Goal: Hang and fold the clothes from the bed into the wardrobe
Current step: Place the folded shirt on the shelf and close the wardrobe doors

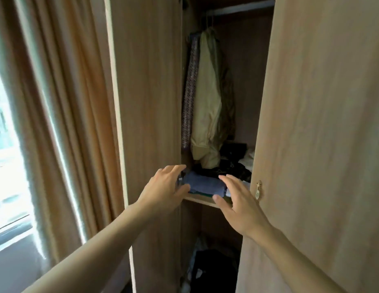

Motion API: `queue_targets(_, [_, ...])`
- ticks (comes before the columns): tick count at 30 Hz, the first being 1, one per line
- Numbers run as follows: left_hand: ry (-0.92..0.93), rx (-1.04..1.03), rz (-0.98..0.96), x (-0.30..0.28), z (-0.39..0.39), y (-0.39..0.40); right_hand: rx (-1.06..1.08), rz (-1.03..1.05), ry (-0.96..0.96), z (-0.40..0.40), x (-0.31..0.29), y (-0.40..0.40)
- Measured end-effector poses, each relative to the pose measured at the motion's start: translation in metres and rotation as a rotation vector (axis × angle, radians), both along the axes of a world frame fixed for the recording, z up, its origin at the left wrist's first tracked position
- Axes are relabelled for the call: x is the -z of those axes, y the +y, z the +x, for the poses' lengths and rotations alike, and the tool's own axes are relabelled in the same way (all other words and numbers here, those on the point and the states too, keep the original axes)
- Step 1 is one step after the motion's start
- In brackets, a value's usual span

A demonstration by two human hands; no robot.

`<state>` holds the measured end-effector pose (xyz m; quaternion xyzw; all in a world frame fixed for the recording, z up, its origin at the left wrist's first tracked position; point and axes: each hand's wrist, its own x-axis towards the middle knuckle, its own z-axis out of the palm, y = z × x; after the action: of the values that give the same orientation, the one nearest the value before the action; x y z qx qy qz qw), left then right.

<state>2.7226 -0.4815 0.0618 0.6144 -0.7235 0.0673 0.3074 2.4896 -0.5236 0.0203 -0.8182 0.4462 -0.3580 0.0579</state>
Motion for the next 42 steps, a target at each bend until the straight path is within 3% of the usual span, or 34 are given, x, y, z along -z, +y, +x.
queue_targets(11, [0.157, -0.139, -0.235, -0.032, 0.125, 0.02, -0.083, -0.032, -0.004, 0.117, -0.024, 0.007])
queue_targets(19, [0.147, -0.065, -0.29, -0.039, 0.188, -0.02, -0.023, -0.074, 0.0, 0.195, -0.043, -0.006])
queue_targets(29, [0.465, 0.134, -0.166, -0.05, 0.202, -0.074, 0.078, -0.018, 0.093, 0.231, -0.038, -0.022])
queue_targets(42, [0.499, 0.304, -0.245, -0.041, 0.17, -0.08, 0.058, -0.03, 0.083, 0.222, -0.041, -0.039])
